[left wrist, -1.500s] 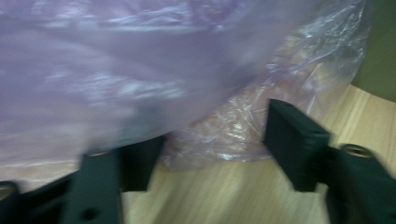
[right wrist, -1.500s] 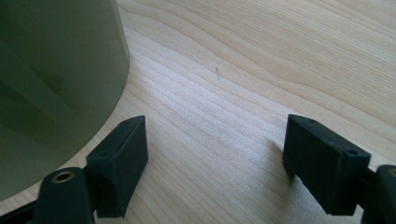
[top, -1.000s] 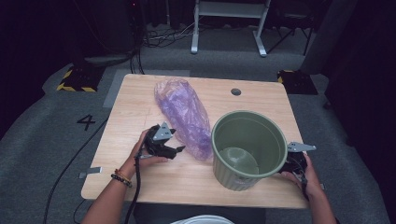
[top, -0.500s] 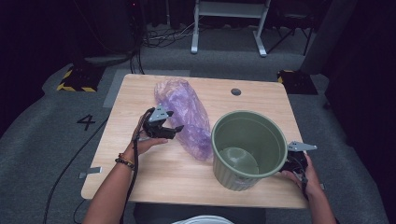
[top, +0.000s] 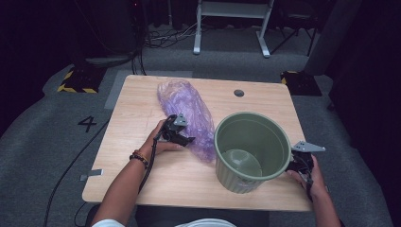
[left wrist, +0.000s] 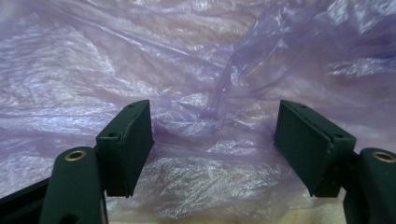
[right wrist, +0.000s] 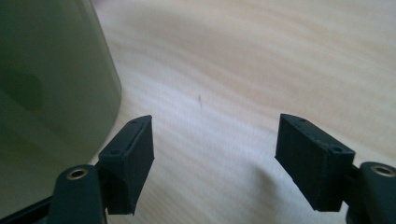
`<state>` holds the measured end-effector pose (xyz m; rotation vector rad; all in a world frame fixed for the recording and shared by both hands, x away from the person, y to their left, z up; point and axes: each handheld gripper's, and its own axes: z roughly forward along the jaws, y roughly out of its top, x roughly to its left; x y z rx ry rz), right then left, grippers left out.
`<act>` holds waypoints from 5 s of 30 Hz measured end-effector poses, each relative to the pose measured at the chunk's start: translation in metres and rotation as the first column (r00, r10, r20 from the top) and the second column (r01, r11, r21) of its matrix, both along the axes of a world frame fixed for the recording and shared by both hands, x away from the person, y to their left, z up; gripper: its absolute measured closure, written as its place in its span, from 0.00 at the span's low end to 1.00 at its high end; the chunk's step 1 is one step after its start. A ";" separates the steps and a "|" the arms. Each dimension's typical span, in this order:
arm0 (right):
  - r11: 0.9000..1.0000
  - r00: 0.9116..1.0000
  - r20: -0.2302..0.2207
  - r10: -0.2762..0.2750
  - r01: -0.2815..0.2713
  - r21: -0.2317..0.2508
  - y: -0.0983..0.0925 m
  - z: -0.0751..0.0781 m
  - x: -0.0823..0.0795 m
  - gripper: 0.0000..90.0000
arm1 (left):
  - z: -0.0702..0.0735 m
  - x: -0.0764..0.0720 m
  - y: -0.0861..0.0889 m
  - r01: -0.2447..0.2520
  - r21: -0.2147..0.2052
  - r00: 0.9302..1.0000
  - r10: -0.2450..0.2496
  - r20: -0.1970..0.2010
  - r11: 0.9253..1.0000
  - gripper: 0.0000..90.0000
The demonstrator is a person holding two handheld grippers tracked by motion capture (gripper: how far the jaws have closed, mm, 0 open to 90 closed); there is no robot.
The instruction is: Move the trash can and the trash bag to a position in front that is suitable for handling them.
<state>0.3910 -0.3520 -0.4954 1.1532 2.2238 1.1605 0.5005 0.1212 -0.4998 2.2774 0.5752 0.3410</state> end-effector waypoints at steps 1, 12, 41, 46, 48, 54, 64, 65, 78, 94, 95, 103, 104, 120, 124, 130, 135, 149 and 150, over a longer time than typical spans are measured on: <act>1.000 1.000 0.014 -0.001 0.001 0.012 0.000 0.003 0.000 0.32 | 0.000 0.000 0.001 0.001 -0.006 1.000 -0.001 -0.004 1.000 0.31; 0.996 0.993 0.115 0.021 -0.032 0.089 0.008 0.027 0.005 0.33 | -0.002 0.001 -0.003 -0.099 -0.033 0.994 0.097 -0.053 0.995 0.31; 0.985 0.985 0.048 0.167 -0.165 -0.047 0.007 0.018 -0.037 0.27 | -0.003 -0.046 0.049 -0.136 -0.038 0.989 0.134 -0.061 0.990 0.32; 0.971 0.972 -0.004 0.235 -0.235 -0.038 0.011 0.006 -0.063 0.24 | -0.003 -0.060 0.062 -0.116 -0.039 0.991 0.113 -0.066 0.993 0.32; 0.965 0.965 -0.014 0.261 -0.261 -0.022 0.016 0.002 -0.074 0.21 | -0.002 -0.065 0.068 -0.094 -0.033 0.994 0.092 -0.060 0.995 0.32; 0.969 0.970 -0.002 0.244 -0.244 0.041 0.037 -0.002 -0.091 0.20 | -0.003 -0.079 0.081 -0.063 -0.041 0.996 0.060 -0.065 0.997 0.33; 0.974 0.979 0.048 0.200 -0.204 0.098 0.067 0.004 -0.086 0.17 | -0.003 -0.094 0.077 0.042 -0.042 0.997 -0.044 -0.068 0.998 0.33; 0.975 0.980 0.060 0.191 -0.196 0.100 0.069 0.005 -0.085 0.17 | -0.003 -0.094 0.077 0.045 -0.044 0.997 -0.048 -0.067 0.998 0.34; 0.996 0.996 0.081 -0.022 0.014 0.092 0.077 0.007 -0.033 0.25 | -0.003 -0.095 0.075 0.017 -0.044 0.997 -0.020 -0.068 0.999 0.34; 0.997 0.985 0.162 0.061 -0.068 0.038 0.097 0.014 -0.060 0.17 | 0.016 -0.105 0.071 -0.001 -0.160 0.999 -0.005 -0.042 0.987 0.20; 0.997 0.985 0.165 0.058 -0.066 0.046 0.100 0.013 -0.061 0.17 | 0.020 -0.106 0.068 0.008 -0.178 0.999 -0.014 -0.032 0.984 0.21; 0.996 0.986 0.169 -0.001 -0.015 0.092 0.108 0.013 -0.058 0.18 | 0.020 -0.100 0.038 0.063 -0.145 0.997 -0.069 -0.038 0.987 0.37; 0.996 0.985 0.175 -0.005 -0.011 0.090 0.108 0.013 -0.056 0.18 | 0.017 -0.099 0.035 0.067 -0.126 0.996 -0.073 -0.044 0.990 0.45; 0.996 0.981 0.189 -0.047 0.033 0.079 0.119 0.016 -0.022 0.19 | 0.001 -0.101 0.021 0.160 -0.076 0.978 -0.168 -0.126 0.984 0.66; 0.997 0.981 0.191 -0.035 0.022 0.069 0.122 0.018 -0.005 0.19 | 0.001 -0.108 0.012 0.176 -0.080 0.975 -0.184 -0.121 0.981 0.63; 0.999 0.984 0.178 -0.004 -0.005 0.050 0.125 0.020 0.014 0.19 | 0.000 -0.115 -0.006 0.190 -0.082 0.974 -0.199 -0.112 0.978 0.62; 0.999 0.986 0.164 0.005 -0.012 0.045 0.123 0.021 0.023 0.19 | 0.000 -0.123 -0.031 0.188 -0.063 0.976 -0.194 -0.102 0.980 0.56; 0.985 0.983 0.084 0.161 -0.166 0.055 0.100 0.033 -0.019 0.32 | -0.001 -0.133 -0.089 0.244 -0.048 0.966 -0.248 -0.078 0.968 0.44; 0.985 0.983 0.084 0.161 -0.166 0.055 0.100 0.033 -0.019 0.32 | -0.001 -0.133 -0.089 0.244 -0.048 0.966 -0.248 -0.078 0.968 0.43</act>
